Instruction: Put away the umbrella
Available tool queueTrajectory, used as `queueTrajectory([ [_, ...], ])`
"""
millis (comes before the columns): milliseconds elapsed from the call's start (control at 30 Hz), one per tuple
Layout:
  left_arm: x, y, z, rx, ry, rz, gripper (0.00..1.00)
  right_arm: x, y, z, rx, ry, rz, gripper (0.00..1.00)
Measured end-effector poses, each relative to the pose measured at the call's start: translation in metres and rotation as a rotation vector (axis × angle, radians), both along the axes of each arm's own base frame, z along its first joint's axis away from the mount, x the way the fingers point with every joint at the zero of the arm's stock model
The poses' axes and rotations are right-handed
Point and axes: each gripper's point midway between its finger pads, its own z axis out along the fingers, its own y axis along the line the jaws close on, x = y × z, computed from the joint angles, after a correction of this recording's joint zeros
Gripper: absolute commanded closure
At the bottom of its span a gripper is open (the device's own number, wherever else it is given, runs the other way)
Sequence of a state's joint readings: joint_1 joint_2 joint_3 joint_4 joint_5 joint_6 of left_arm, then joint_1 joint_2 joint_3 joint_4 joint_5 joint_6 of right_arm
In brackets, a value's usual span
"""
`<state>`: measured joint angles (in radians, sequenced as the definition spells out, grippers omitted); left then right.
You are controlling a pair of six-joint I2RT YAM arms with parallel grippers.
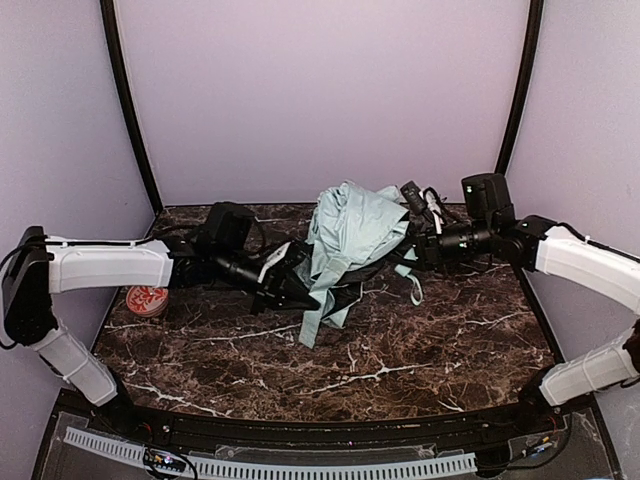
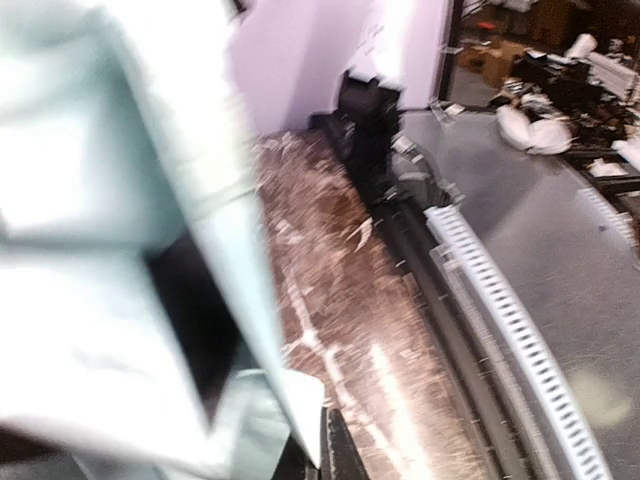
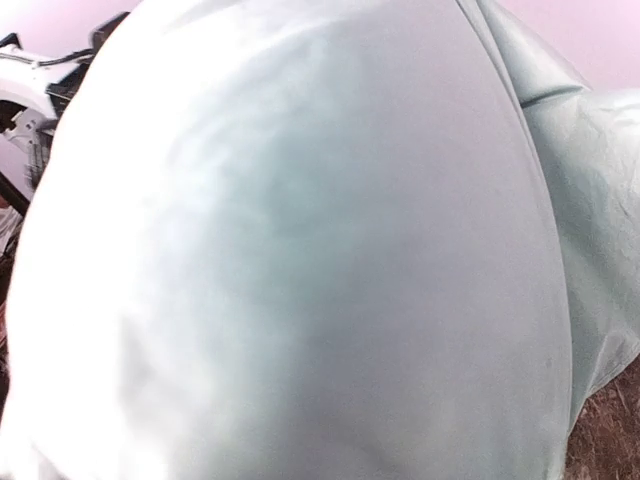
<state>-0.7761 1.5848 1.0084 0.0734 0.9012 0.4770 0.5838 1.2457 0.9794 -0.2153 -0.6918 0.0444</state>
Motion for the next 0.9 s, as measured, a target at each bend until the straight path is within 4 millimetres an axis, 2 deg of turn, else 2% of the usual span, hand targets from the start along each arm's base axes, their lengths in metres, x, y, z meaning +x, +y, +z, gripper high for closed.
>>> queueTrajectory([
  [33,-0.011,0.005,0.015,-0.024,0.007,-0.035,1.00,0.006,-0.005,-0.004,-0.014,0.005,-0.021,1.00],
  [100,-0.022,0.010,0.035,-0.062,0.013,-0.063,1.00,0.012,-0.007,-0.017,-0.040,0.033,-0.034,1.00],
  [133,-0.029,0.013,0.051,-0.092,0.031,-0.080,1.00,0.013,-0.005,-0.027,-0.056,0.058,-0.026,1.00],
  [167,-0.032,0.013,0.058,-0.104,0.042,-0.086,1.00,0.013,-0.003,-0.038,-0.068,0.088,-0.007,1.00],
  [267,-0.040,0.012,0.084,-0.148,0.145,-0.123,1.00,0.006,0.005,-0.087,-0.121,0.240,0.083,0.99],
  [333,-0.039,0.011,0.093,-0.155,0.211,-0.126,1.00,-0.004,0.005,-0.123,-0.177,0.353,0.131,0.92],
  [367,-0.038,0.011,0.094,-0.152,0.243,-0.119,1.00,-0.007,0.003,-0.139,-0.207,0.401,0.139,0.83],
  [400,-0.036,0.011,0.094,-0.146,0.266,-0.108,1.00,-0.010,0.000,-0.155,-0.237,0.447,0.144,0.79],
  [500,-0.017,0.009,0.079,-0.103,0.348,-0.028,1.00,-0.005,-0.004,-0.183,-0.303,0.510,0.114,0.62],
  [600,0.012,0.007,0.051,-0.040,0.437,0.070,1.00,0.023,-0.006,-0.194,-0.367,0.495,0.039,0.51],
  [633,0.020,0.006,0.041,-0.017,0.458,0.098,1.00,0.042,-0.007,-0.194,-0.399,0.457,-0.011,0.48],
  [700,0.033,0.006,0.022,0.025,0.490,0.153,1.00,0.057,-0.011,-0.194,-0.429,0.430,-0.061,0.39],
  [767,0.038,0.008,0.010,0.058,0.506,0.187,1.00,0.070,-0.018,-0.187,-0.461,0.384,-0.122,0.37],
  [833,0.040,0.009,0.006,0.068,0.498,0.205,1.00,0.077,-0.027,-0.176,-0.485,0.346,-0.185,0.36],
  [900,0.042,0.009,0.006,0.070,0.483,0.215,1.00,0.080,-0.038,-0.155,-0.491,0.292,-0.257,0.35],
])
